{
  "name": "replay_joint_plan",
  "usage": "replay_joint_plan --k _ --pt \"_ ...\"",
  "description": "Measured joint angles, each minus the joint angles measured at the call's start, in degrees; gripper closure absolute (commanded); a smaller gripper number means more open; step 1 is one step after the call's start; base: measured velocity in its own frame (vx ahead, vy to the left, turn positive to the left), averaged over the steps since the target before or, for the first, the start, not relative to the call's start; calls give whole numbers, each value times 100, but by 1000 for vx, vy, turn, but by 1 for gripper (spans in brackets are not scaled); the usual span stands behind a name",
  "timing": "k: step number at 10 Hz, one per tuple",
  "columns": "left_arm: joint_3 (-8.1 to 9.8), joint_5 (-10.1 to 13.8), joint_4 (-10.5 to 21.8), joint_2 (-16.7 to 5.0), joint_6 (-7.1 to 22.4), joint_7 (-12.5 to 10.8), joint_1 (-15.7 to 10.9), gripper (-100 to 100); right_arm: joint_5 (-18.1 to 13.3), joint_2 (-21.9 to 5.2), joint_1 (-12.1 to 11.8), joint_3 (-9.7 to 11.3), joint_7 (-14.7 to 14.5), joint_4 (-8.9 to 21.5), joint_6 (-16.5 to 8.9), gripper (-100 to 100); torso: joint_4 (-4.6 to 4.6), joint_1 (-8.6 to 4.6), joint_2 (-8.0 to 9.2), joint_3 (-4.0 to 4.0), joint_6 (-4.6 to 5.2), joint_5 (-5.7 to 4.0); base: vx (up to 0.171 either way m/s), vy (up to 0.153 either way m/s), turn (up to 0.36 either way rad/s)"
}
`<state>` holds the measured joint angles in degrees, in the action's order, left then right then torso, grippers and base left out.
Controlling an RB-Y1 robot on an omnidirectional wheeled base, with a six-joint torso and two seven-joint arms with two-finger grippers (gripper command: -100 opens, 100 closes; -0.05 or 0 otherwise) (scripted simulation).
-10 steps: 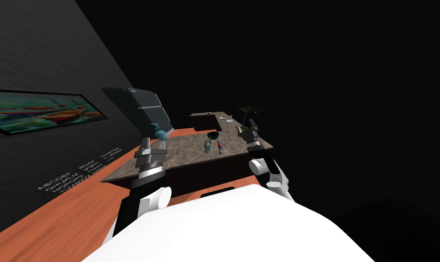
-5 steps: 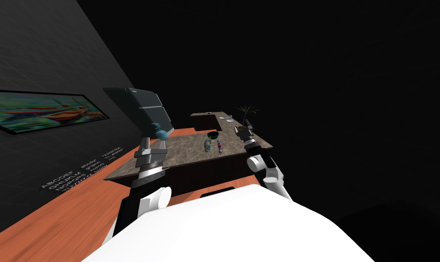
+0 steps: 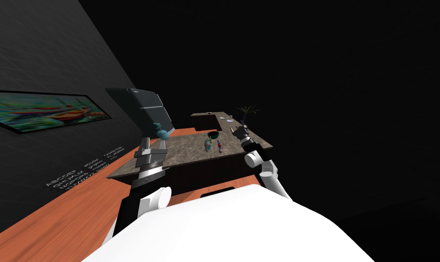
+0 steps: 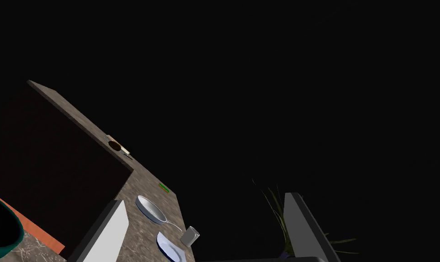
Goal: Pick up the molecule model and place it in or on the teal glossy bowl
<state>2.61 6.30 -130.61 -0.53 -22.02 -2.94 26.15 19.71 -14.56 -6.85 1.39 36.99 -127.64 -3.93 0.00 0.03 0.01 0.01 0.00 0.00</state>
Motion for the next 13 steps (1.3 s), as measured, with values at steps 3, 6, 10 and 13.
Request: replay_joint_plan --k 3,6,10,13 --pt "0 0 0 0 0 0 0 0 130 -10 153 37 320 54 -408 -100 0 1 -2 -1 0 0 -2 4 9" --pt "0 0 0 0 0 0 0 0 343 -108 406 32 710 228 -869 -100 -1 2 -3 -2 2 1 1 14 13" --pt "0 0 0 0 0 0 0 0 641 -238 742 19 1272 484 -1506 -100 -2 5 -7 -4 2 1 12 21 14" --pt "0 0 0 0 0 0 0 0 797 -306 931 11 1583 660 -1898 -100 -1 2 -5 -3 2 1 11 17 9"
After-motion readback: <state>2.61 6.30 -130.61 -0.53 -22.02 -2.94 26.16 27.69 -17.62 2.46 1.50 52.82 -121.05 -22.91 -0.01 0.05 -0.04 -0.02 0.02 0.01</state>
